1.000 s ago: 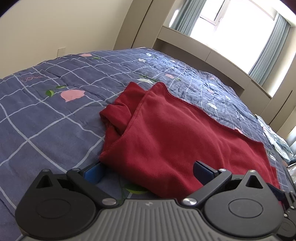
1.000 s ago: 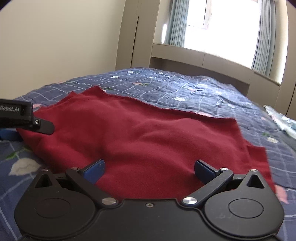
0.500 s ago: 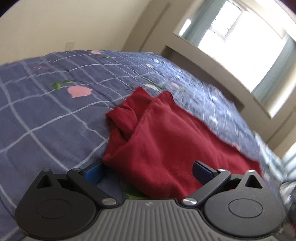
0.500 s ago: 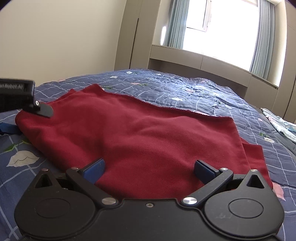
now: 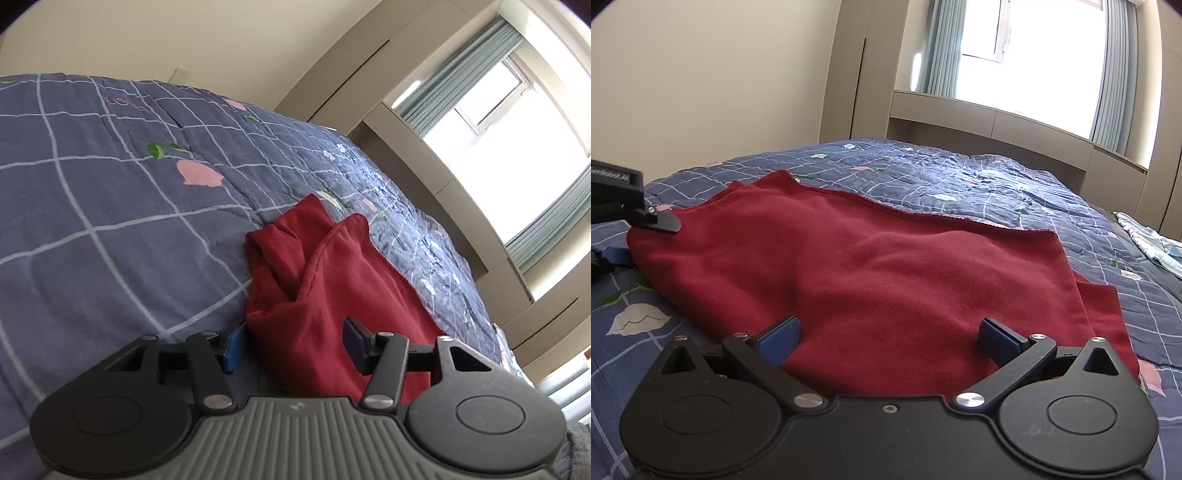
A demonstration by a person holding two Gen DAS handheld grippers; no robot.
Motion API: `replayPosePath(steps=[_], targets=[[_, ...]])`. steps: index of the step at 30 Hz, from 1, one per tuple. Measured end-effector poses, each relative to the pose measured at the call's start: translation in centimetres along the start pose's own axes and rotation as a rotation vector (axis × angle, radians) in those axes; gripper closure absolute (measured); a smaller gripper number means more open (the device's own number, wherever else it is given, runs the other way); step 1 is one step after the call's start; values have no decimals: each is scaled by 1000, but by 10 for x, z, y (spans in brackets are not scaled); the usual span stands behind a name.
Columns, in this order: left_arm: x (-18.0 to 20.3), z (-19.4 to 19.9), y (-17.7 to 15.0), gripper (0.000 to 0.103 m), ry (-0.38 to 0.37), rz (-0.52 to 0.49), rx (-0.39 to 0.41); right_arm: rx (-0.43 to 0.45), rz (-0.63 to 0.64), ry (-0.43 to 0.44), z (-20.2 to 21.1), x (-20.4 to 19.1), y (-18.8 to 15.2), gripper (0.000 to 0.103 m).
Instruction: Fold small clothes
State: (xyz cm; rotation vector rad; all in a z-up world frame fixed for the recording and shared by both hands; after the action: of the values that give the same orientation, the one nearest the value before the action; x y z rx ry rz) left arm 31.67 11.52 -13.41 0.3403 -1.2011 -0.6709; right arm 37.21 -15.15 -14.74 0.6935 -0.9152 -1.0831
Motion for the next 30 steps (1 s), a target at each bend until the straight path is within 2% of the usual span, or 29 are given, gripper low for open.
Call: replayPosePath(steps=[1,2,3,5,7,12,16,21,24,27,30], targets=[[0,-2,2,58,1,2,5,-1,-1,1,0,0,0,0],[0,-5,4,79,6,4,-1,-3,-3,3,0,0,0,0],[2,-9,5,87,7,4,-15,-5,-9,7,0,1,1,1],[8,-14,9,91,-17,-16,-31,-15,-25,27,1,6,3,1],[26,-17,16,93,-66,-75,-41,-4,-49,38,5,17,7,1],[91,-25,27,93,-231,-273,-71,3,-59,-21,21,62,0,1],[154,-42,10,93,-359,-398,-151,-8,-12,-85,40,100,-23,1],[229,-64,-43,93,-515,-519,-275,-48,47,-199,65,138,-59,1],[263,-70,-84,93,-595,-591,-358,-81,31,-228,77,152,-80,1],[282,-79,-135,93,-629,-693,-478,-103,-34,-238,86,165,-94,1],[282,-83,-182,93,-609,-781,-584,-119,-94,-250,90,175,-104,0]])
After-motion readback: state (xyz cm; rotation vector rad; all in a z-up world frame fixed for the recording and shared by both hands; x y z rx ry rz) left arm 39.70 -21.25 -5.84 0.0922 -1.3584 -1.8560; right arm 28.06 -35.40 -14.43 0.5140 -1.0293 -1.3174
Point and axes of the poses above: each gripper's, at about its wrist camera, not at the fingertips, and z roughly against the way its jaws point, x to its right, y to its top, the point moved 7 cm from there along -z, roughly the way its jaws point, and after that the axes turned 15 degrees about -y, right-handed, at the moved point
